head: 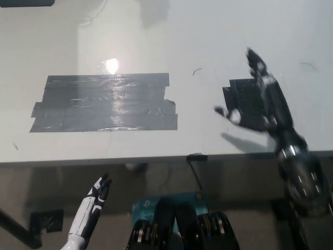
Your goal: A spray bottle is kept on the black marked spot on the table infront of the robot and the robot extends its right arm to pick it up and hands it to a person
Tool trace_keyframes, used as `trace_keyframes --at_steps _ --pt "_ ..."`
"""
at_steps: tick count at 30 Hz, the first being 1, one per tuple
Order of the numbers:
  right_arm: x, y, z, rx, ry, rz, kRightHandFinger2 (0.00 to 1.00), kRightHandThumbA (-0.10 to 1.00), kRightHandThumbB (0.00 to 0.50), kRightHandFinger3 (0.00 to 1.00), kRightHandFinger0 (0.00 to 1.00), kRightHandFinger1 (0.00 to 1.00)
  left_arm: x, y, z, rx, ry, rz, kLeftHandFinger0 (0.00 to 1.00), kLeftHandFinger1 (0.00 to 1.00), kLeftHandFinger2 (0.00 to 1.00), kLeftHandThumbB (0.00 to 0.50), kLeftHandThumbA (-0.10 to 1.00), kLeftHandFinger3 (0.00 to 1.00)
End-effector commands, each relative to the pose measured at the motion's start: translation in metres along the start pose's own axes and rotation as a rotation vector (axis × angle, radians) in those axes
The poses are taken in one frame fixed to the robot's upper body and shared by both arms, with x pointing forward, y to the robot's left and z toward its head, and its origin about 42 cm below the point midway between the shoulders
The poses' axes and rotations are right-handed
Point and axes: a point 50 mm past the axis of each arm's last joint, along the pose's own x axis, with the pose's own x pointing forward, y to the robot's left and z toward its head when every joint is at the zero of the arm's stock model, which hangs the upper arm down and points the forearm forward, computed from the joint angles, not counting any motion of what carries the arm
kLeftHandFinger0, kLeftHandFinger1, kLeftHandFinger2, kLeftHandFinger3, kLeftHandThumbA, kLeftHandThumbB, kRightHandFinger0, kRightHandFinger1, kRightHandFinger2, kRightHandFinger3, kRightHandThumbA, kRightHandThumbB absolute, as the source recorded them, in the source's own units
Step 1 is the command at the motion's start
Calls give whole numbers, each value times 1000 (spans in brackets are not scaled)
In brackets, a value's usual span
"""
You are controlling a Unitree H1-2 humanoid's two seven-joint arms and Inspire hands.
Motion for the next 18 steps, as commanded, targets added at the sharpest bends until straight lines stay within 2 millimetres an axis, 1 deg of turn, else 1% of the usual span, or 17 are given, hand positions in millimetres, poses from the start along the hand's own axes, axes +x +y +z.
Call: trace_keyframes --at_steps 1,2,3,4,5,7,8,9,10,11,12,13,14,15,16,17,18 --pt "-104 -20 46 6 -210 19 1000 929 423 1000 1000 1000 4 6 14 26 -76 -11 1000 1000 1000 500 1000 1000" --pt "-112 -19 36 22 -174 17 1000 925 416 1000 1000 1000 3 5 13 21 -73 -12 1000 1000 1000 500 1000 1000" --pt "-124 -15 22 48 -121 16 1000 911 400 1000 1000 1000 1 4 11 16 -67 -12 1000 1000 996 500 1000 1000" --pt "-127 -14 17 58 -104 17 1000 911 400 1000 1000 1000 0 4 11 16 -65 -12 1000 1000 996 500 1000 1000" --pt "-137 -9 3 71 -63 22 1000 904 383 1000 1000 1000 -2 4 10 17 -64 -12 1000 1000 998 500 1000 1000" --pt "-145 -4 -9 78 -20 24 1000 905 389 1000 1000 1000 -4 4 9 18 -60 -13 1000 1000 997 500 1000 1000" --pt "-152 -1 -20 78 22 19 1000 910 392 1000 1000 1000 -6 3 8 18 -56 -14 1000 1000 1000 499 1000 1000" --pt "-154 1 -25 75 38 16 1000 911 392 1000 1000 1000 -6 3 8 18 -55 -14 1000 1000 1000 500 1000 1000" --pt "-160 4 -36 69 67 15 1000 909 371 1000 1000 1000 -8 2 6 16 -48 -14 1000 1000 1000 500 1000 1000" --pt "-162 5 -38 69 72 16 1000 909 370 1000 1000 1000 -9 1 5 15 -46 -14 1000 1000 1000 500 1000 1000" --pt "-168 8 -47 63 102 21 1000 900 356 1000 1000 1000 -12 0 4 11 -44 -15 1000 1000 1000 497 1000 1000" --pt "-173 11 -58 65 143 29 1000 903 371 1000 1000 1000 -14 -1 2 7 -43 -15 1000 1000 1000 496 1000 1000" --pt "-174 12 -60 67 151 31 1000 904 371 1000 1000 1000 -14 -1 2 6 -42 -15 1000 1000 1000 496 1000 1000" --pt "-176 16 -67 78 184 41 1000 918 406 1000 1000 1000 -16 -2 0 5 -37 -16 1000 1000 1000 495 1000 1000" --pt "-176 17 -69 83 194 44 1000 920 410 1000 1000 1000 -17 -2 0 5 -35 -17 1000 1000 1000 495 1000 1000" --pt "-176 20 -75 94 218 51 1000 928 431 1000 1000 1000 -18 -2 -2 6 -32 -17 1000 1000 1000 499 1000 1000" --pt "-177 20 -78 97 225 53 1000 922 426 1000 1000 1000 -18 -1 -3 9 -31 -17 1000 1000 1000 500 1000 1000"
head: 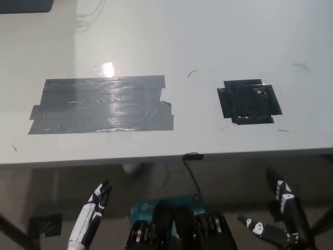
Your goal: A spray bottle is kept on the black marked spot on the table infront of the robot and the robot extends its right arm to pick it up and hands it to a person
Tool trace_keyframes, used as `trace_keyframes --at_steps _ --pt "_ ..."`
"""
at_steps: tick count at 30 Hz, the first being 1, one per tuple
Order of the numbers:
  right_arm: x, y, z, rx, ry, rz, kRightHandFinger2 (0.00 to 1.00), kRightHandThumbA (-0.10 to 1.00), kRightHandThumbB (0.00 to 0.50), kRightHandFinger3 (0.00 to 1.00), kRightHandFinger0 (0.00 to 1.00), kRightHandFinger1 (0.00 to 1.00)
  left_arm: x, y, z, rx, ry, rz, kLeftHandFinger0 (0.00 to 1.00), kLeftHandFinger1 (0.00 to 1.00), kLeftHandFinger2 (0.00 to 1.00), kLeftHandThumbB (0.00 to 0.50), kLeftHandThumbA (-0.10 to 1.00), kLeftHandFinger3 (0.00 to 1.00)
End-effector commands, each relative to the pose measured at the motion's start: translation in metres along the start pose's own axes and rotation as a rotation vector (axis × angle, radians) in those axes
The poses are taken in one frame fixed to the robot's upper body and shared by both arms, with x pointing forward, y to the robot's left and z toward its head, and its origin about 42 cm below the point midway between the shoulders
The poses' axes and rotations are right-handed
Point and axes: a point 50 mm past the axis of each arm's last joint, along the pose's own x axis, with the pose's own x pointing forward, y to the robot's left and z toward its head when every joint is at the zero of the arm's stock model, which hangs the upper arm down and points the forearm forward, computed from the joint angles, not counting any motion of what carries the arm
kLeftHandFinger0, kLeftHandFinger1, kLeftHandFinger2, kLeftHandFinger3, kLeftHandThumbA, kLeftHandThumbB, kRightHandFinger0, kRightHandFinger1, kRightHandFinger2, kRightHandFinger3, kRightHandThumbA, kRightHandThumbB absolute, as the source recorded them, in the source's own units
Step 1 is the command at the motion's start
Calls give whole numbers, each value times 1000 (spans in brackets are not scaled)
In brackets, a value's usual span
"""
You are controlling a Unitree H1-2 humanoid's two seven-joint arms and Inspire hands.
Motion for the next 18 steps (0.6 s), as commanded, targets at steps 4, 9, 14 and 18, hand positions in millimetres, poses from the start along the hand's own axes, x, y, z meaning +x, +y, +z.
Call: trace_keyframes --at_steps 4,9,14,18 --pt "8 6 -12 22 -22 32 1000 902 428 1000 1000 1000 -2 2 4 10 -54 0 1000 1000 1000 500 1000 1000" --pt "5 5 -18 27 0 44 1000 899 416 1000 1000 1000 -6 0 3 6 -45 -4 1000 1000 1000 500 1000 1000" --pt "-5 4 -21 8 19 47 1000 915 416 1000 1000 1000 -12 -4 -1 8 -48 -14 1000 1000 1000 500 1000 1000" --pt "-8 4 -22 11 25 51 1000 905 406 1000 1000 1000 -13 -5 -1 9 -45 -18 1000 1000 1000 500 1000 1000"
